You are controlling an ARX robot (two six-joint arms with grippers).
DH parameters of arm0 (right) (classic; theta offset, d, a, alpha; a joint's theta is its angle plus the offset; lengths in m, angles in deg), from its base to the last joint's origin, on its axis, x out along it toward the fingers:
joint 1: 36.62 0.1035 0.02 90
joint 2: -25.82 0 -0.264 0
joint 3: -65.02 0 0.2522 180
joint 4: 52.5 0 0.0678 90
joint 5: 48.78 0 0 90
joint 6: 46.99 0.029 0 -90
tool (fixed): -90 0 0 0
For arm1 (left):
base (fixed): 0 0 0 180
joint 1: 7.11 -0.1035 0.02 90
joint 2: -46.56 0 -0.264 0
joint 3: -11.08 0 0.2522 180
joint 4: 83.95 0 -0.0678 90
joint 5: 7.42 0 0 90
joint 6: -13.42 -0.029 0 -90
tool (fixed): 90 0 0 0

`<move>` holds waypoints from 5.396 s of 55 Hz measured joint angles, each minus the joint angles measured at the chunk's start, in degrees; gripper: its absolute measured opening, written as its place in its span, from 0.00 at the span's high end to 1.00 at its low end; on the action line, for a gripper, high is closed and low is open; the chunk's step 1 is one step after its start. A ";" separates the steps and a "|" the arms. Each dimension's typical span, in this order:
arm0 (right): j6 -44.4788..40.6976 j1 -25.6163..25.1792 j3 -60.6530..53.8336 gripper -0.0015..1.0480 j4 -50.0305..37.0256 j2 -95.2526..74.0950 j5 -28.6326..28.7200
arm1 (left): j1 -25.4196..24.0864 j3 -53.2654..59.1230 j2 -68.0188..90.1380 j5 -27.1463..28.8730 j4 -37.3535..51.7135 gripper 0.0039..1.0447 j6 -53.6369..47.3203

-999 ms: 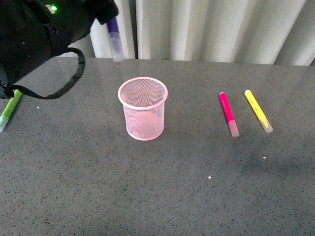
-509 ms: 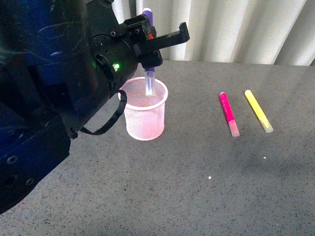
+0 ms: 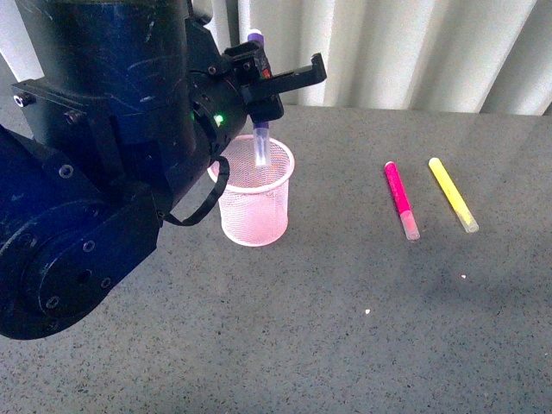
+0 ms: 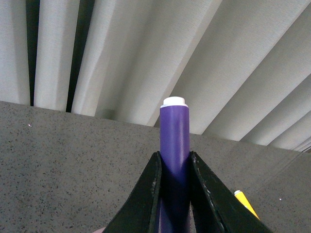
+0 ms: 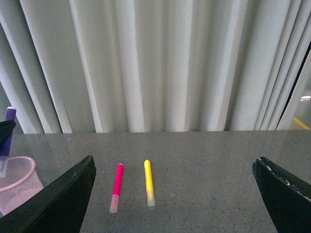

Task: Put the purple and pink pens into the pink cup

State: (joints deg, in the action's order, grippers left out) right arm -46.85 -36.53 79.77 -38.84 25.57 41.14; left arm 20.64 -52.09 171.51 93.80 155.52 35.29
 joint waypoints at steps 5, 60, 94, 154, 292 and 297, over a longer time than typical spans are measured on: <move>-0.02 0.00 0.00 0.07 0.00 0.00 0.00 | 0.02 -0.52 0.90 0.72 0.00 0.87 0.57; -0.02 0.00 0.00 0.07 0.00 0.00 0.00 | -0.96 -3.52 4.61 -0.17 -1.25 0.80 1.99; 0.00 0.00 0.00 0.07 0.00 0.00 0.00 | -4.81 8.94 -18.51 -7.15 -18.71 0.06 -0.02; 0.00 0.00 0.00 0.07 0.00 0.00 -0.02 | -20.87 45.83 -67.12 -4.48 -19.98 0.97 -21.44; 7.13 1.27 6.58 0.07 14.80 -10.69 -10.58 | -27.63 48.83 -124.72 -11.13 -73.18 0.07 -21.51; 10.62 -1.38 9.53 0.07 13.84 -22.23 -10.29 | -27.63 48.83 -124.74 -11.23 -73.20 0.06 -21.55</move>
State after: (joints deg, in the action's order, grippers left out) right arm -36.23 -37.90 89.30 -25.00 3.34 30.85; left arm -6.99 -3.26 46.77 82.56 82.32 13.74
